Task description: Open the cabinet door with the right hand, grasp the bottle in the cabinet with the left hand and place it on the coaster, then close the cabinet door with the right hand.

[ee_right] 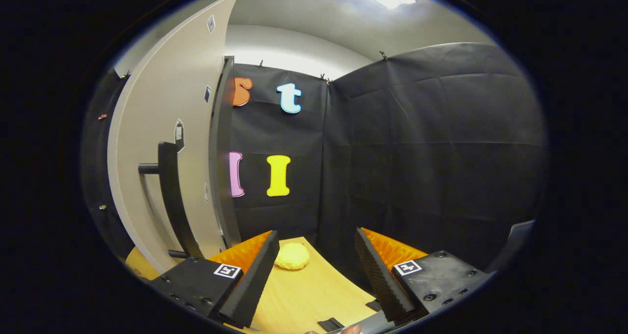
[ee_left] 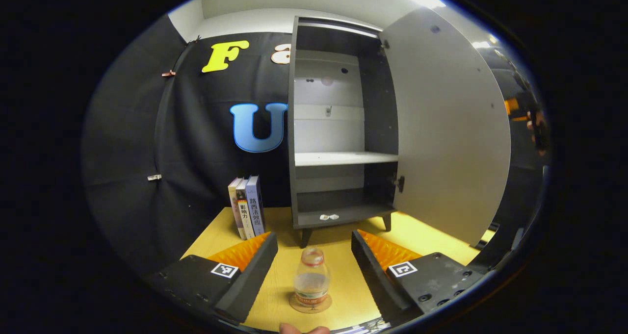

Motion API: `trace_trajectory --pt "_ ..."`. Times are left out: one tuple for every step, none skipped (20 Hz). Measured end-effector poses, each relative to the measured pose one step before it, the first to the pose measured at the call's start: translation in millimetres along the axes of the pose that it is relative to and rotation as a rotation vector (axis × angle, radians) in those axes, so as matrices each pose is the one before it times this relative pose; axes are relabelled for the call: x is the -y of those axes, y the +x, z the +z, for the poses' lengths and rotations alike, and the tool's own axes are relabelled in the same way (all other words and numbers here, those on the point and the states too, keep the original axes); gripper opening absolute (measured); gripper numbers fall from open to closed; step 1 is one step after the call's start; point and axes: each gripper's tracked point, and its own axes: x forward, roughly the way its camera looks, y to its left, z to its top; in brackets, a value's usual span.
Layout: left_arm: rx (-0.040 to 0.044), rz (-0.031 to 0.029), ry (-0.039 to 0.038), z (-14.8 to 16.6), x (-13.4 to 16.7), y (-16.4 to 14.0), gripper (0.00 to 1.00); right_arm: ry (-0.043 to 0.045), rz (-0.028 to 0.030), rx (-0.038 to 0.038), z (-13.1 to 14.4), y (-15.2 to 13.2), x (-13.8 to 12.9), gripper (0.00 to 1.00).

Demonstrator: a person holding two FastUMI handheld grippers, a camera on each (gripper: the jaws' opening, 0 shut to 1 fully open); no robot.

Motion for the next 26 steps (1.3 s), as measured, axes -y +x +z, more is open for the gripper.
trace_trajectory --pt "0.01298 0.01925 -0.02609 19.4 -5.78 -3.58 0.95 -0.02361 0.01583 0.01294 3.28 0.92 -2.65 0.97" --pt "0.01912 0.02227 -0.0196 21.17 -5.65 -2.43 0.95 -0.01678 0.01618 0.00167 2.42 -0.6 -3.12 0.98" --pt "0.02271 0.01617 -0.0097 20.78 -4.08 -1.64 0.94 0.00066 0.01825 -0.00073 2.03 0.03 -3.3 0.98" --pt "0.02068 0.01782 0.00102 20.83 -4.19 -1.42 0.95 0.01674 0.01783 0.00165 2.89 -0.69 -4.44 0.97" --pt "0.01159 0.0092 0.00592 16.82 -4.08 0.73 0.95 0.02038 0.01868 0.00208 2.06 -0.25 -4.1 0.97" --pt "-0.0004 0.0121 0.00753 13.23 -3.54 0.68 0.95 0.01084 0.01518 -0.0055 -1.64 -0.17 -3.49 0.97" --pt "-0.00222 0.01813 0.00831 11.01 -6.95 -1.07 0.92 0.00134 0.01242 -0.00689 -1.81 -1.09 -2.04 0.97" --pt "0.00254 0.01596 0.00546 11.42 -6.53 -1.85 0.95 -0.00292 0.00868 -0.00386 -1.2 -1.81 -2.45 0.98" --pt "0.00093 0.01002 0.00506 7.47 -4.4 -5.14 0.95 -0.00292 0.00916 -0.00314 -1.14 -1.61 -2.24 0.98" --pt "0.00286 0.00818 0.00676 9.26 -3.57 -0.27 0.92 0.00052 0.00907 -0.00311 -1.14 -0.23 -2.83 0.98" --pt "0.00382 0.00905 0.00875 6.11 -3.95 -0.47 0.92 0.00318 0.01675 -0.00211 -0.22 -0.89 -3.94 0.98" --pt "0.00429 0.00561 0.00582 5.57 -3.41 -0.38 0.92 -0.00267 0.01067 -0.00232 -0.8 0.15 -3.5 0.98" --pt "-0.00519 0.00436 0.00609 0.31 -1.97 -0.03 0.95 -0.00441 -0.00182 -0.00234 -0.53 -0.28 0.56 0.98" --pt "-0.01074 0.00884 0.00717 -0.86 -3.55 0.82 0.92 0.00285 0.01216 -0.00232 0.18 -0.66 -3.53 0.98" --pt "-0.01197 0.00793 0.00927 -3.23 -2.55 0.5 0.92 0.00908 0.01391 -0.00368 -0.18 0.16 -5.57 0.98" --pt "-0.00785 0.00519 0.0051 -1.61 -1.99 -0.23 0.92 0.00057 -0.00011 0.00072 -0.65 1.39 0.65 0.98" --pt "-0.00706 0.00465 0.00137 -2.21 -1.23 1.33 0.92 0.00922 0.00016 -0.00091 -0.14 0.21 -1.92 0.95" --pt "-0.00465 0.00077 -0.005 -1.64 -1.95 0.75 0.95 0.0182 0.01475 -0.00793 -1.42 -0.92 -5.3 0.9" --pt "-0.00351 0.00098 -0.00708 -2.29 -0.71 0.79 0.95 0.016 -0.00156 -0.00828 -2.18 0.47 -1.16 0.96" --pt "0.00113 0.00104 -0.01011 0.31 -1.05 -0.03 0.95 0.01965 0.00724 -0.00367 -0.98 -0.98 -3.45 0.96" --pt "-0.00075 0.00037 -0.00785 -0.66 -0.06 0.77 0.95 0.0087 0.0095 -0.00811 -2.42 1.08 -4.01 0.96" --pt "0.00275 0.00019 -0.00317 0.91 -1.28 -0.53 0.94 0.00118 0.01332 -0.00138 0.44 -1.67 -8.02 0.97" --pt "0.00069 0.00161 0.00275 0.77 -0.47 0.46 0.95 -0.00479 0.01761 -0.00461 -0.86 -1.99 -10.18 0.97" --pt "0.00231 0.00167 0.00484 1.32 -0.92 0.03 0.95 -0.0039 0.01992 -0.004 -0.49 -4.58 -11.13 0.98" --pt "0.00206 0.00007 0.00476 0.13 0.16 0.65 0.95 0.00263 0.02009 -0.00631 -1.79 -2.47 -10.43 0.97" --pt "0.00161 -0.00005 0.00311 -0.07 0.2 0.3 0.95 0.00389 0.02318 -0.00495 -1.97 -0.98 -11.54 0.98"
